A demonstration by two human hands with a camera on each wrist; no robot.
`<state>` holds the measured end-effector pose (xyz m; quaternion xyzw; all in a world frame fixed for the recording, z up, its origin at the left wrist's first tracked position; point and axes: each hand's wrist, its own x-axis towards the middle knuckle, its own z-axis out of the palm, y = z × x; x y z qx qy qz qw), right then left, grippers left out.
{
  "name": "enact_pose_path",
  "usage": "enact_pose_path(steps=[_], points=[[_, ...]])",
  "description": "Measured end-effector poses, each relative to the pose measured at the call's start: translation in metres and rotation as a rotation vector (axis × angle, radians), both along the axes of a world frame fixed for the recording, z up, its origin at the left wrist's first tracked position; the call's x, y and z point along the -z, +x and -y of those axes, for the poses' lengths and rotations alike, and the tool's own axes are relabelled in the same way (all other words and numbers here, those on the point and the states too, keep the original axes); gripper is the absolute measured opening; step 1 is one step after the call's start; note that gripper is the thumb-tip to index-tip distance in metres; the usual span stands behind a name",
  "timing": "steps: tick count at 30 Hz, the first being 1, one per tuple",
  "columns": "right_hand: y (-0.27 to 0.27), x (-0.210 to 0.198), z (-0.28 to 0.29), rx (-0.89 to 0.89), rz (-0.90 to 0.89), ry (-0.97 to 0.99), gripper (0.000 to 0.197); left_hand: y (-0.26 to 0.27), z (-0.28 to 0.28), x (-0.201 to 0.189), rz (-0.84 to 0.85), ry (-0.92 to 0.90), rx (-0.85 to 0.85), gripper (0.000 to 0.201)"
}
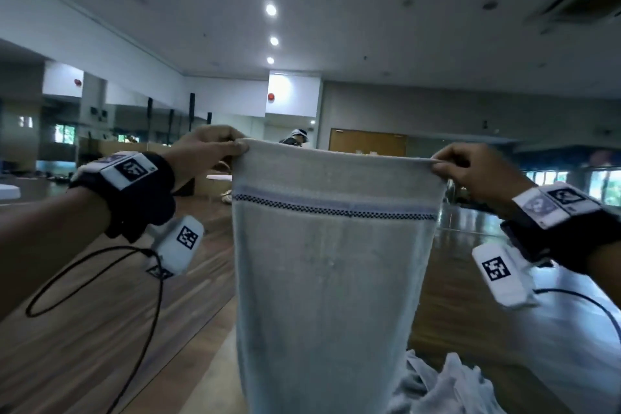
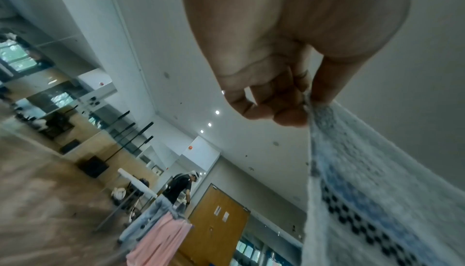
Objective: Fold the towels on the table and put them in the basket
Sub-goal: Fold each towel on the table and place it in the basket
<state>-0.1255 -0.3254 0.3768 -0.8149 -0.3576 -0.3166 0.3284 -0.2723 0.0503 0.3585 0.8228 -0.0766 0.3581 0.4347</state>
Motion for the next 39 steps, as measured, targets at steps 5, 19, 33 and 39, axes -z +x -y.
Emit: enact_pose_path(steps=[5, 19, 33, 39], points=[[0.004, -0.024, 0.002, 0.014, 0.092, 0.176, 0.005, 0.009, 0.002, -0.032, 0.162, 0.286, -0.077, 0.005], [0.063, 0.059, -0.034, 0.031, -0.37, 0.131, 0.014, 0.08, -0.017, 0.057, 0.081, 0.275, -0.401, 0.01], [0.051, 0.038, -0.035, -0.152, -0.38, 0.201, 0.011, 0.08, -0.04, 0.045, 0.201, 0.171, -0.276, 0.01], [0.073, 0.084, -0.051, -0.132, -0.399, 0.103, 0.012, 0.078, -0.056, 0.089, -0.006, 0.083, -0.19, 0.005]])
